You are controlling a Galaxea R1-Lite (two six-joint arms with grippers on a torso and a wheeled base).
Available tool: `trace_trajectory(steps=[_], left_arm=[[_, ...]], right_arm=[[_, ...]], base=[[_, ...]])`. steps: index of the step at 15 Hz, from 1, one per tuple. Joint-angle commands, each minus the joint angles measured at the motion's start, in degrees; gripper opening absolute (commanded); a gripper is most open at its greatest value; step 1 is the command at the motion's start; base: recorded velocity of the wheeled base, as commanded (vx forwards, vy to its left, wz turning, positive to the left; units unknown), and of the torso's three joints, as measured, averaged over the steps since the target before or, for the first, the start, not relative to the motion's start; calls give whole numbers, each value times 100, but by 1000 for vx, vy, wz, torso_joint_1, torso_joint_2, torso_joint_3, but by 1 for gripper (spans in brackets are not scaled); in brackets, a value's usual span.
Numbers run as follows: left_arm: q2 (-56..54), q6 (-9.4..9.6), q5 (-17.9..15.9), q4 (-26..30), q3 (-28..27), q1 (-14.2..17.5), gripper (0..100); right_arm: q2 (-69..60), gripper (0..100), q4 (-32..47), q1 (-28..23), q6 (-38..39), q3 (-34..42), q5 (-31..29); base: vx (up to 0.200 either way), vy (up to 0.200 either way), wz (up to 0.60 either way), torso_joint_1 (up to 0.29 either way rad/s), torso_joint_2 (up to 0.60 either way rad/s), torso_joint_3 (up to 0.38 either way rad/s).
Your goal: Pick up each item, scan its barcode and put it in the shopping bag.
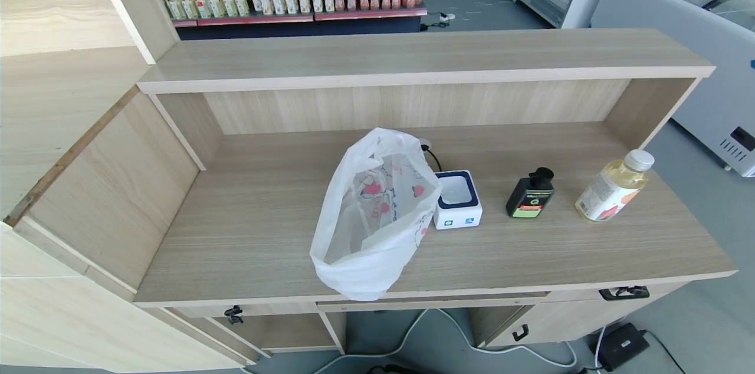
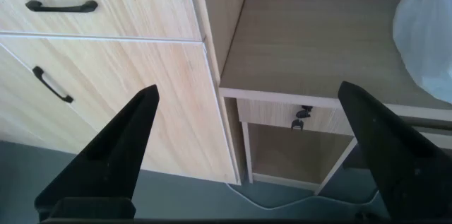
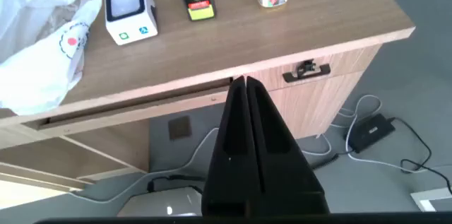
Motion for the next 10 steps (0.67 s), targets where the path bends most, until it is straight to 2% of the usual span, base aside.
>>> trace_trajectory(steps=[1,2,3,4,5,7,9,10], left_arm=[[-2,-5,1,-2,0,0,100],[-2,-14,10,-2,0,-9,100],[-2,-14,10,-2,0,-9,100],[-2,-14,10,-2,0,0,100],[-2,-14,10,-2,0,0,100],[-2,-14,10,-2,0,0,100],[-2,-14,10,-2,0,0,100],[-2,-14,10,-2,0,0,100]], right_arm=[[3718,0,-137,-70,463,-3470,5],[4659,0,-146,-457,314,-4182,22],[5344,0,-322,-738,76,-4490,84],[5810,100,-726,-993,33,-4402,268],[6039,100,-990,-1133,15,-4323,365],[7190,100,-2686,-1336,-372,-3954,514],[7568,100,-3204,-1292,-653,-3752,708],[7515,100,-3169,-1274,-679,-3699,971]], base=[[0,0,0,0,0,0],[0,0,0,0,0,0],[0,0,0,0,0,0],[0,0,0,0,0,0],[0,0,0,0,0,0],[0,0,0,0,0,0],[0,0,0,0,0,0],[0,0,0,0,0,0]])
